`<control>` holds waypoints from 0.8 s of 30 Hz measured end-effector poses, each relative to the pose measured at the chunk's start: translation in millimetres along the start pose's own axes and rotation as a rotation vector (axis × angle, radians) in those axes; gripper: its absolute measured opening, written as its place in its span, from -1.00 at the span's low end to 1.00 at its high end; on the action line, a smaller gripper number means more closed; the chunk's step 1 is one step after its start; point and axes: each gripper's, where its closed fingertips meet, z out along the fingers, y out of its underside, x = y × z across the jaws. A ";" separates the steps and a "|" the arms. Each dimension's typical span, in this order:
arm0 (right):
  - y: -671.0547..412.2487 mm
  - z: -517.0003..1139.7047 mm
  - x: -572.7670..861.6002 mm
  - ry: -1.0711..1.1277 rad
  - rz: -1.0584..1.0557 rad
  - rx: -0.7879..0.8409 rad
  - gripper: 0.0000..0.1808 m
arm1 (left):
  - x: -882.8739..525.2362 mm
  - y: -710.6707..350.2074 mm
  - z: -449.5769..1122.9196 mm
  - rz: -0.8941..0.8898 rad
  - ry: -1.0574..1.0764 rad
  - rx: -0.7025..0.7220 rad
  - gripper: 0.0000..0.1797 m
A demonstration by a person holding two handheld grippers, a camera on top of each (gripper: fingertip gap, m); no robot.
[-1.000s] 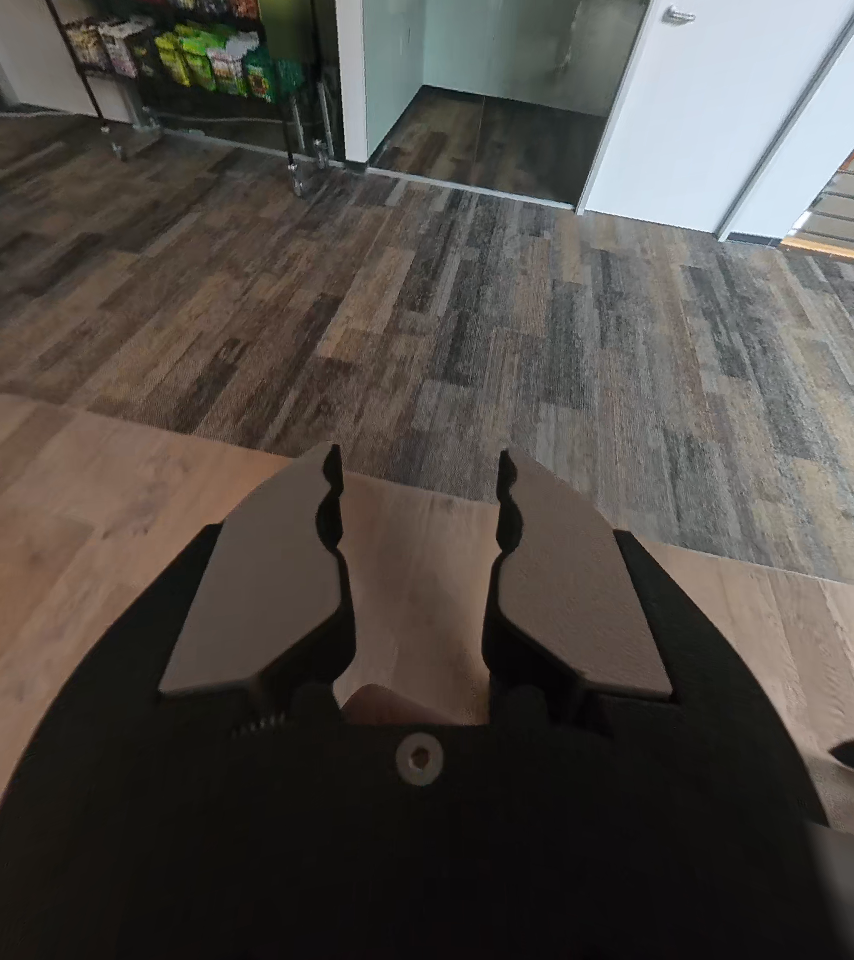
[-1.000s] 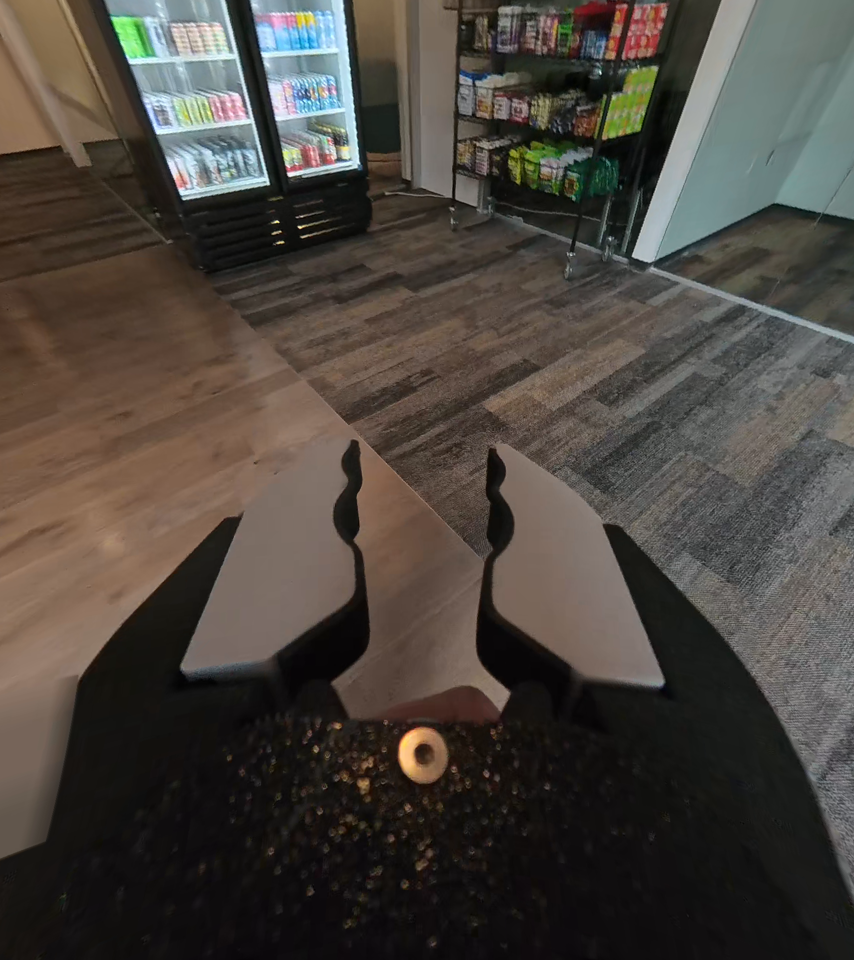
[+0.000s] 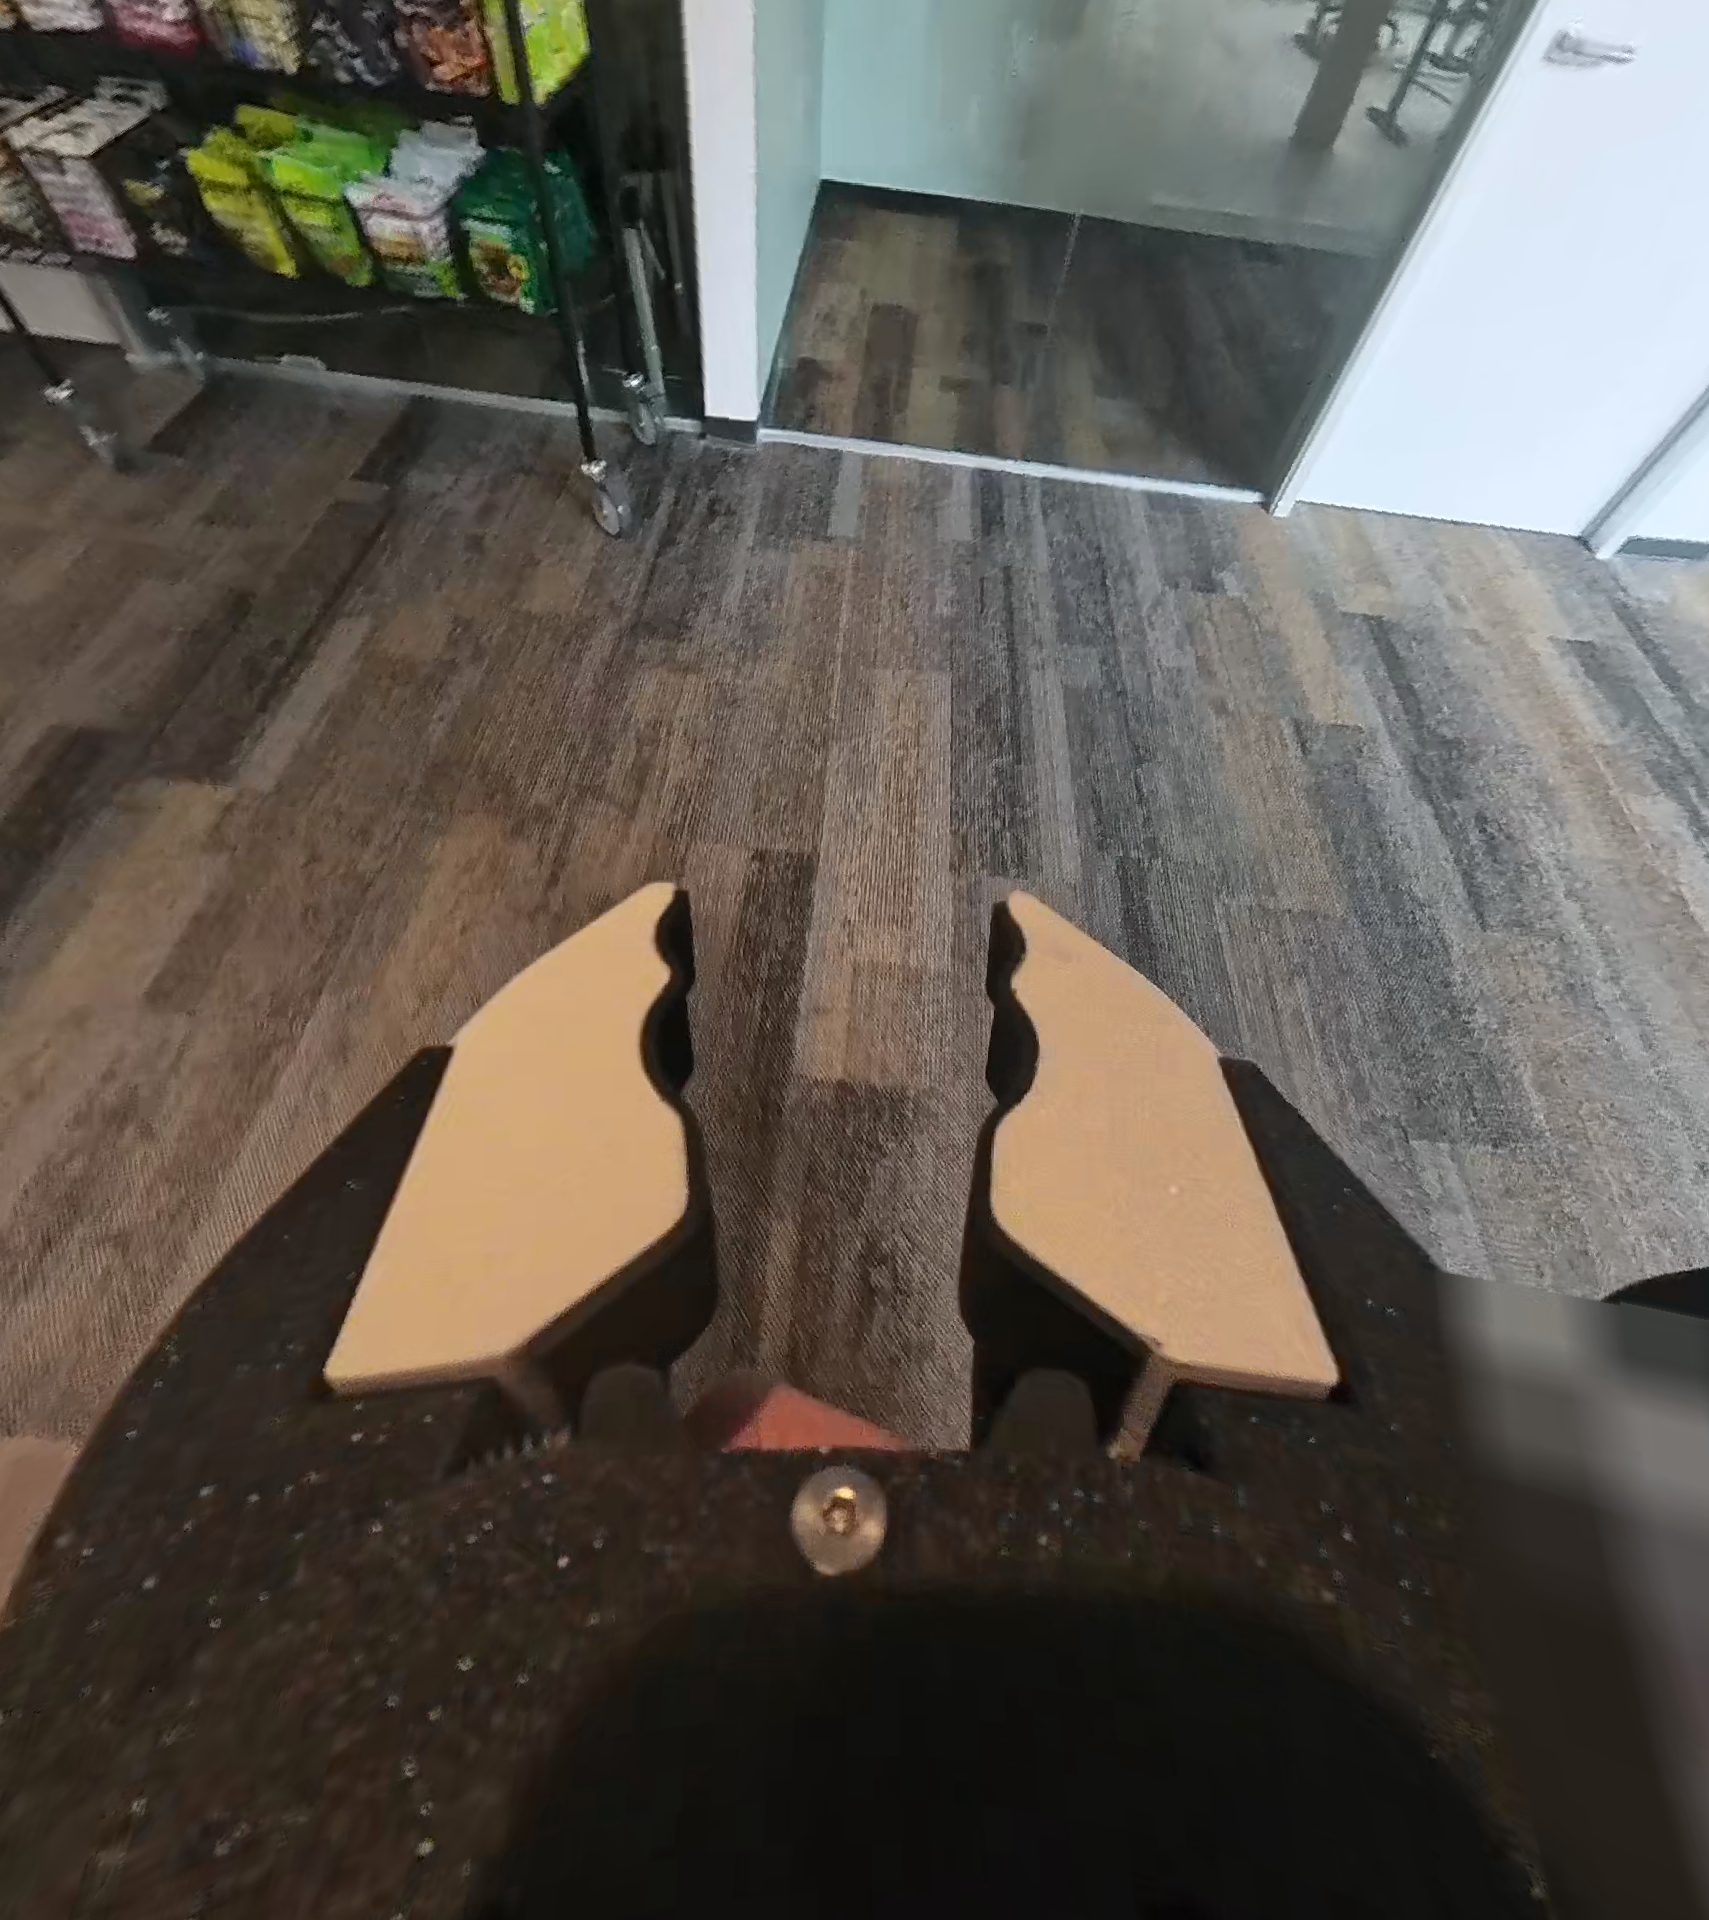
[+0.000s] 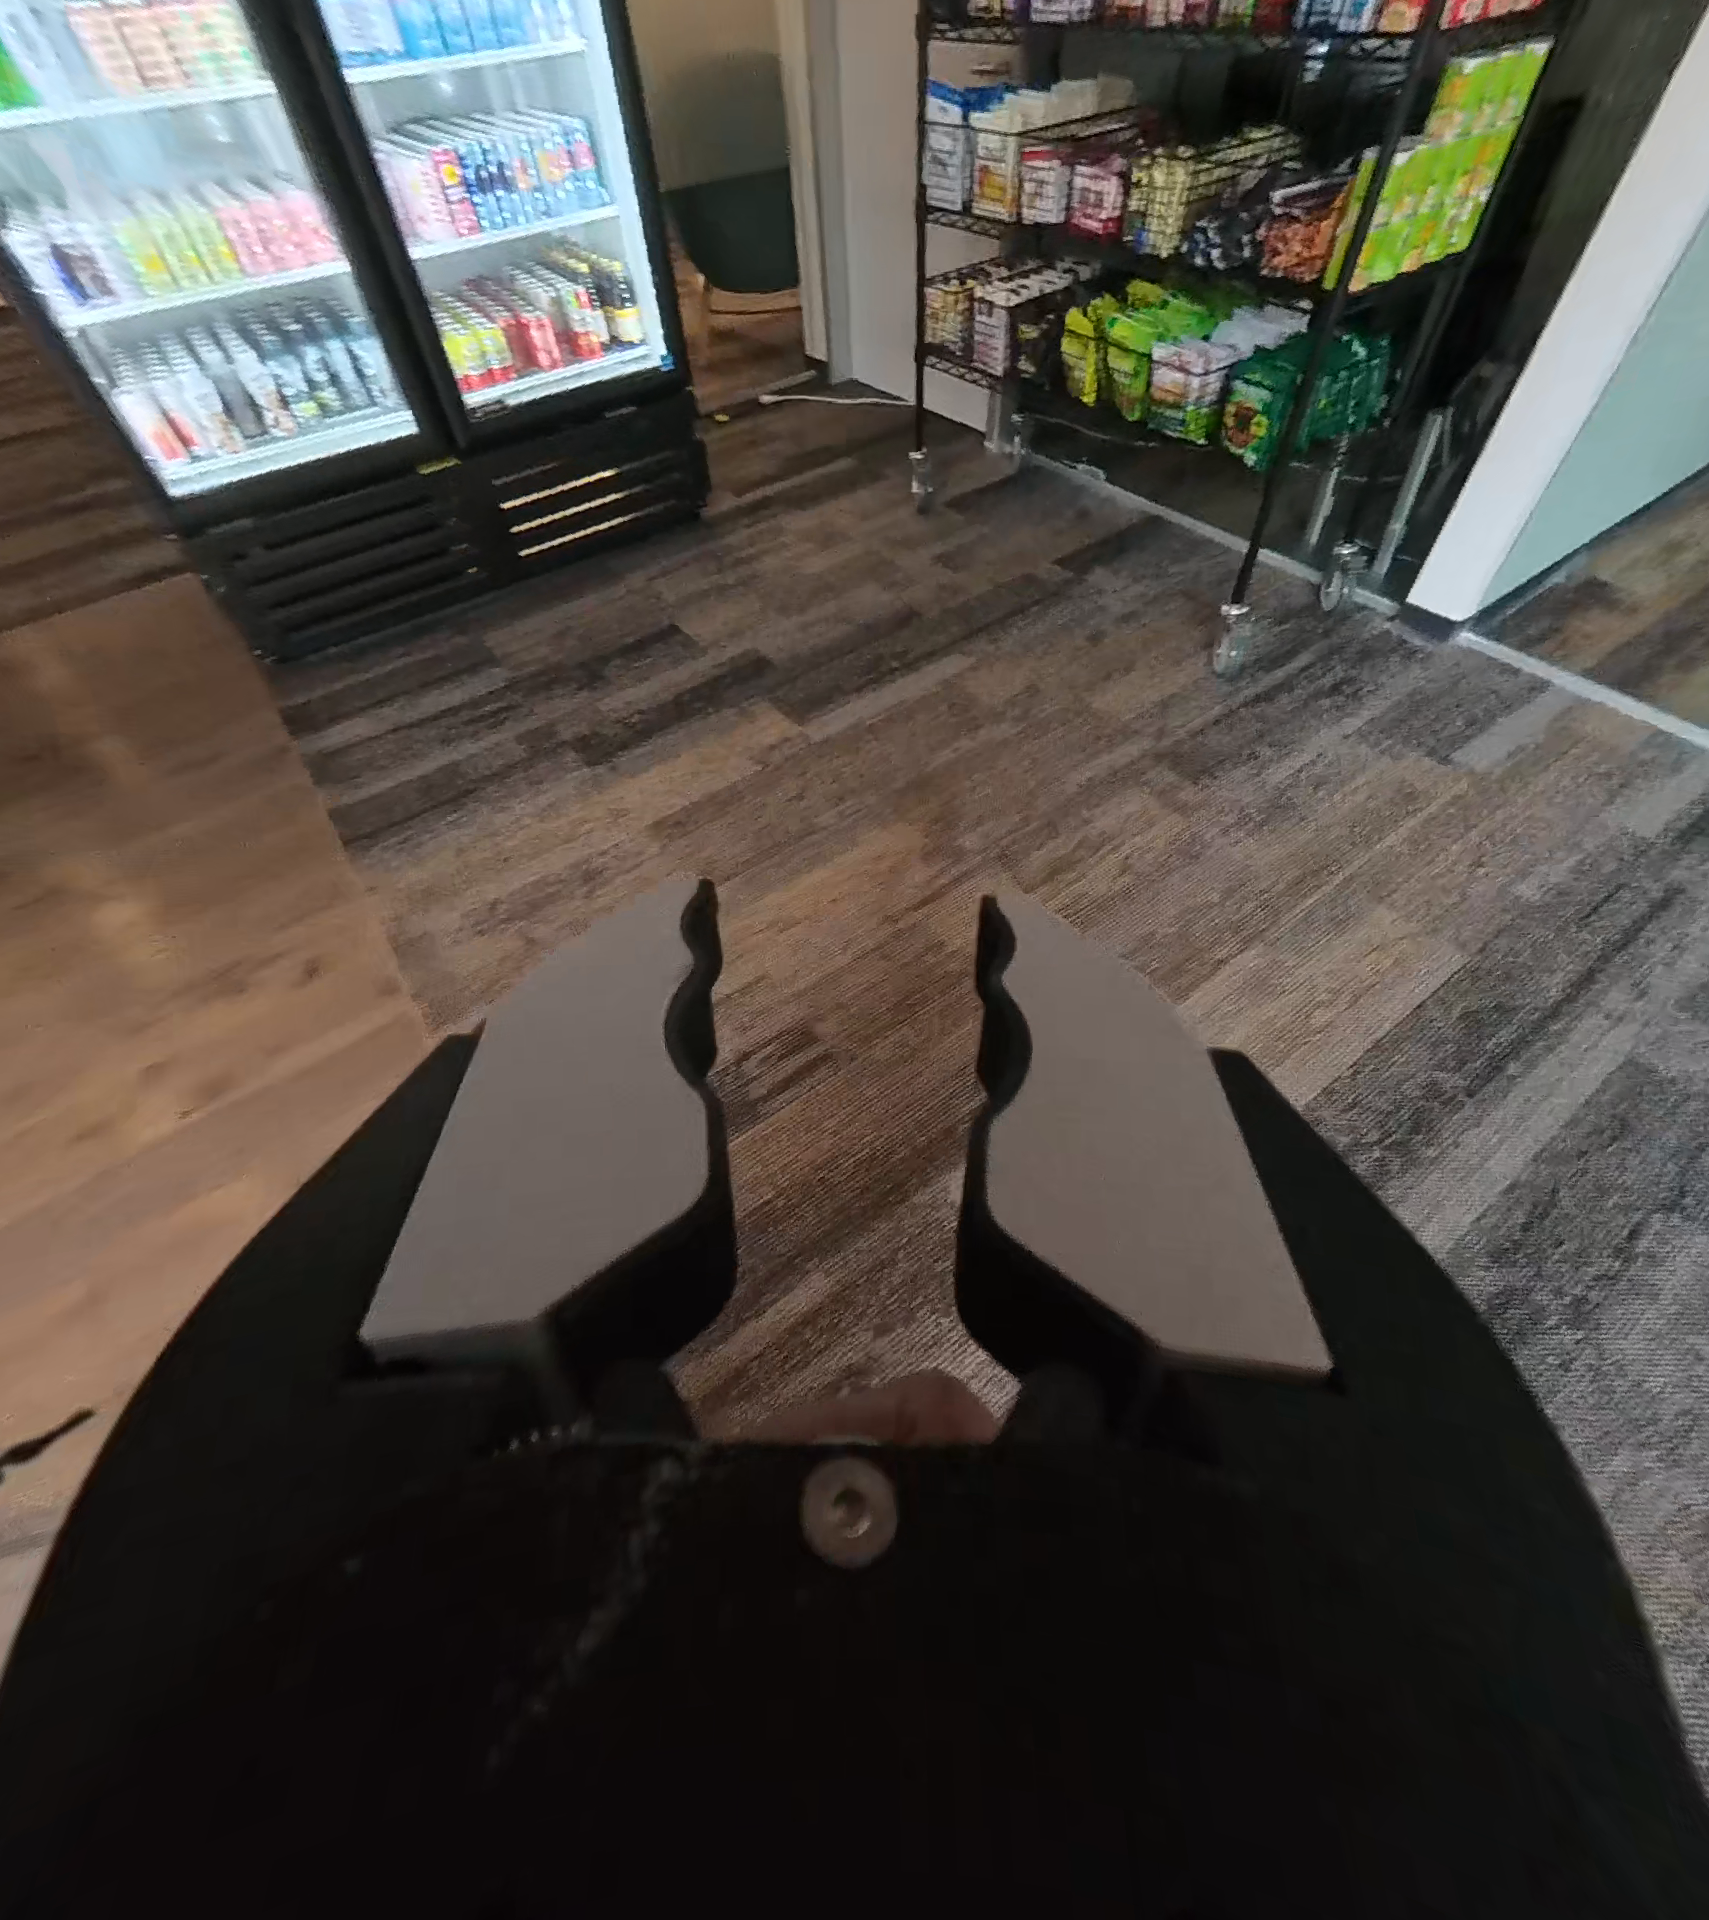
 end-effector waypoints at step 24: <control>-228.0 604.9 226.8 0.013 -0.033 0.012 -0.50 | -370.1 -280.9 496.4 -0.008 -0.149 0.046 -0.41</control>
